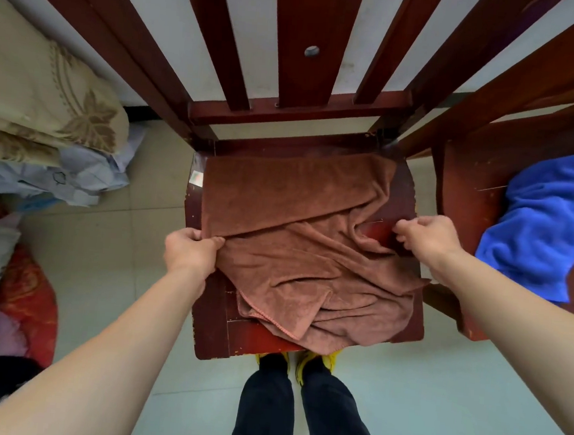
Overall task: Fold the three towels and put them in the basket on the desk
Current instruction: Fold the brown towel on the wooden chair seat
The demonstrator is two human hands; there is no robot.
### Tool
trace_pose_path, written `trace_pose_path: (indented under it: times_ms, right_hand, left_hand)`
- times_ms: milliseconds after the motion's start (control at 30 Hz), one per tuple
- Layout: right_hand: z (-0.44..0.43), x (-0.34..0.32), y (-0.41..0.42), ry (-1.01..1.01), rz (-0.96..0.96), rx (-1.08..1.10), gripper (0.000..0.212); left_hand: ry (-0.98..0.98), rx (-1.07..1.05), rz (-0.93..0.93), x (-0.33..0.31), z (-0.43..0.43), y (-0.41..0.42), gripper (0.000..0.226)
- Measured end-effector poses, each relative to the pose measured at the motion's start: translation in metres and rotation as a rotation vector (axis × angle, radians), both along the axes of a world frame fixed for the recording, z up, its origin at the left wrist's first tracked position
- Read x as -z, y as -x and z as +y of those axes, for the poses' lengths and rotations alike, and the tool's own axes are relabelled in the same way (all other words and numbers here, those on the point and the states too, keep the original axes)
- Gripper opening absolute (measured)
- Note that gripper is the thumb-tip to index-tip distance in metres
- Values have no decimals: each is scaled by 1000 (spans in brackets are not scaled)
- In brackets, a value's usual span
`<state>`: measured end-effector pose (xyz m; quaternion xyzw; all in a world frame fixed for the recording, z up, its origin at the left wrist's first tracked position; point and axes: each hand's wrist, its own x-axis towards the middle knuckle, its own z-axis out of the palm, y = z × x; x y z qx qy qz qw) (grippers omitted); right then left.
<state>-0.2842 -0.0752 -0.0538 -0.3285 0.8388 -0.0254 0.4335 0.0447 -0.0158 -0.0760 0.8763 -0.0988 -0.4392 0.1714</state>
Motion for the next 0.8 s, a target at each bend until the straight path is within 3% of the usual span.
trace_pose_path:
  times_ms: [100, 200, 333, 433, 533, 633, 733, 800]
  right_hand:
    - [-5, -1, 9, 40, 93, 18, 30]
    - [-27, -1, -14, 118, -100, 116, 36]
    - [-61, 3, -46, 138, -232, 111, 22]
    - [-85, -2, -51, 248, -330, 331, 48]
    - [-87, -12, -48, 311, -238, 245, 57]
    - [-52, -19, -39, 269, -61, 43, 67]
    - [3, -9, -23, 32, 68, -118, 50]
    - [30, -4, -16, -49, 5, -93, 30]
  left_hand:
    - [-14, 109, -59, -4, -4, -10, 27]
    - [80, 97, -109, -6, -23, -10, 31]
    - [146, 46, -128, 2, -53, -9, 35]
    - [213, -5, -143, 2, -74, -14, 33]
    - [232, -30, -120, -4, -77, -14, 31]
    - [140, -71, -114, -9, -45, -6, 47]
    - [-49, -30, 17, -13, 9, 18, 60]
    - [-144, 30, 144, -14, 39, 40, 49]
